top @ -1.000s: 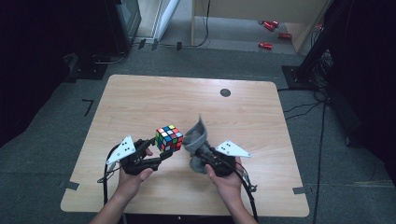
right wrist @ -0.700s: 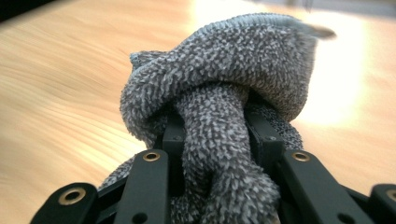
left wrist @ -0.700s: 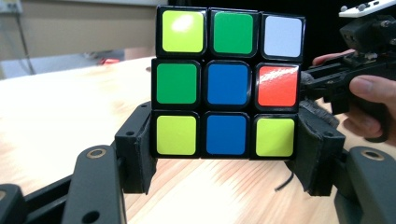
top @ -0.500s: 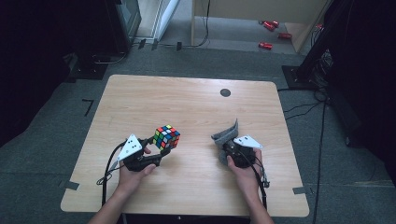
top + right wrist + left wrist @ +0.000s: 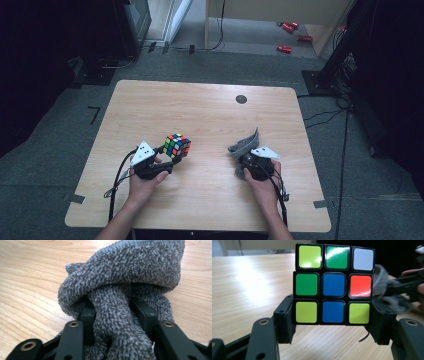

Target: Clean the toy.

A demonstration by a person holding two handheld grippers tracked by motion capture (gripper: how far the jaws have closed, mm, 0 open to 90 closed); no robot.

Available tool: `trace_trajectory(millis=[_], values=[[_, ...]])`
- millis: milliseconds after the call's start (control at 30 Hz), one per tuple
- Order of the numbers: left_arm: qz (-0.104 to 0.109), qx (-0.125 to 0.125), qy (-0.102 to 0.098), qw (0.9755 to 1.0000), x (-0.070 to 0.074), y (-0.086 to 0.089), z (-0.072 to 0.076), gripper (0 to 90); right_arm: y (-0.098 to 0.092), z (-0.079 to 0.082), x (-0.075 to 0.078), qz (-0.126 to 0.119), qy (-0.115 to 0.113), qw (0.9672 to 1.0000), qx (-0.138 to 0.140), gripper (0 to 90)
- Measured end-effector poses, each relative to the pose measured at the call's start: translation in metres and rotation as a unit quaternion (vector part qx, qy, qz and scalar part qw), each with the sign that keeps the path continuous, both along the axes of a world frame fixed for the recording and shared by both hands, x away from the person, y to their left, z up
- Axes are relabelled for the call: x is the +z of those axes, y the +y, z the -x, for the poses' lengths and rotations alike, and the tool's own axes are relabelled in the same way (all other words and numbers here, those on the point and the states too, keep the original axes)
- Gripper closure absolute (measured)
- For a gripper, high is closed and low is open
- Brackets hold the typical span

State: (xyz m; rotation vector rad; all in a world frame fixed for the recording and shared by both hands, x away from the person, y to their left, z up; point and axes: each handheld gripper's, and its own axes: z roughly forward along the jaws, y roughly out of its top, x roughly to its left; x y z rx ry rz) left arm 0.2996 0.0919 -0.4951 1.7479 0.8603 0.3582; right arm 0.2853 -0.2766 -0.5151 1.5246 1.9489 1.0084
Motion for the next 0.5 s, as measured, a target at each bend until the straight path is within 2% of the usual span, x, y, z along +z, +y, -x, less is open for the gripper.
trace_trajectory(millis=[100,200,267,367,500], values=[[-0.006,0.007,0.019,0.9998,-0.004,0.0,-0.004,34.7,0.001,0.0,-0.001,0.003,-0.004,1.0,0.004,54.7],[-0.026,0.017,0.035,0.9989,-0.011,-0.002,-0.009,34.7,0.002,0.0,-0.001,0.0,-0.003,1.0,0.002,53.4],[-0.036,0.023,0.044,0.9981,-0.014,-0.003,-0.012,34.7,0.002,0.0,-0.002,0.007,-0.005,1.0,0.003,52.5],[-0.053,0.028,0.042,0.9973,-0.014,-0.005,-0.013,34.7,0.002,0.0,-0.002,0.005,-0.005,1.0,0.002,50.2],[-0.059,0.032,0.053,0.9963,-0.015,-0.007,-0.014,34.7,0.004,0.001,-0.003,0.004,-0.006,0.9999,0.015,45.7]])
